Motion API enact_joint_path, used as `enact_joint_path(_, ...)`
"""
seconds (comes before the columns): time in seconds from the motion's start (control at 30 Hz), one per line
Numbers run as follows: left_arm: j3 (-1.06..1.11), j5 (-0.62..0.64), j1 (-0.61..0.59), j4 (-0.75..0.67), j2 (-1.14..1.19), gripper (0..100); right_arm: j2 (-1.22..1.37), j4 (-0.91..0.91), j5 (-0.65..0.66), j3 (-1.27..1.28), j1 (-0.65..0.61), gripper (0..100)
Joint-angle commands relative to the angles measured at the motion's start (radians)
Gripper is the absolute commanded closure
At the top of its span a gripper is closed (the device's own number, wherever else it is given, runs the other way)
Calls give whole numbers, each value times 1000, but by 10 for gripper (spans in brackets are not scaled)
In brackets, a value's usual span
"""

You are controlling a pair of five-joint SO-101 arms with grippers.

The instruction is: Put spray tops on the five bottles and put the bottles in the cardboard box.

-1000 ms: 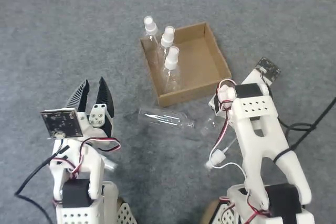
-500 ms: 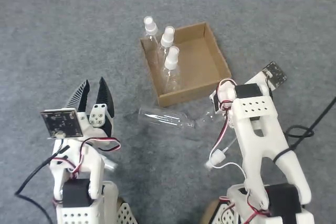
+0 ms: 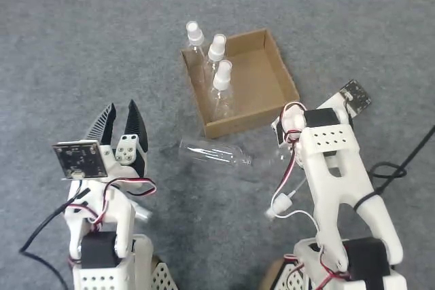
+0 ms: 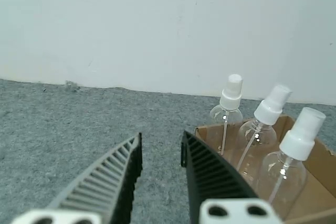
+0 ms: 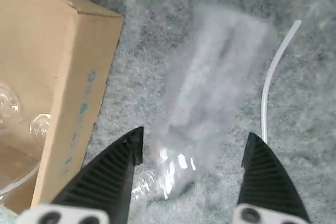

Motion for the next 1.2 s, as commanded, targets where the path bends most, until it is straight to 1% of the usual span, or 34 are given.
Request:
enact_joint_path(0.0,-7,-12,-6,-34,-15,889,-58,-5,32,-11,13,756)
enact_joint_path(0.3,-7,-12,-6,-34,-15,889,-73,38,51,-25,12,754)
enact_joint_path(0.63,-7,-12,-6,-34,-15,889,-188,130,212,-21,12,757)
enact_joint_path(0.8,-7,-12,-6,-34,-15,889,-191,137,295,-20,12,757)
enact_joint_path(0.97,-7,-12,-6,-34,-15,889,-199,160,315,-17,13,757)
enact_joint_path(1.17,-7,-12,-6,-34,-15,889,-199,166,437,-15,15,757)
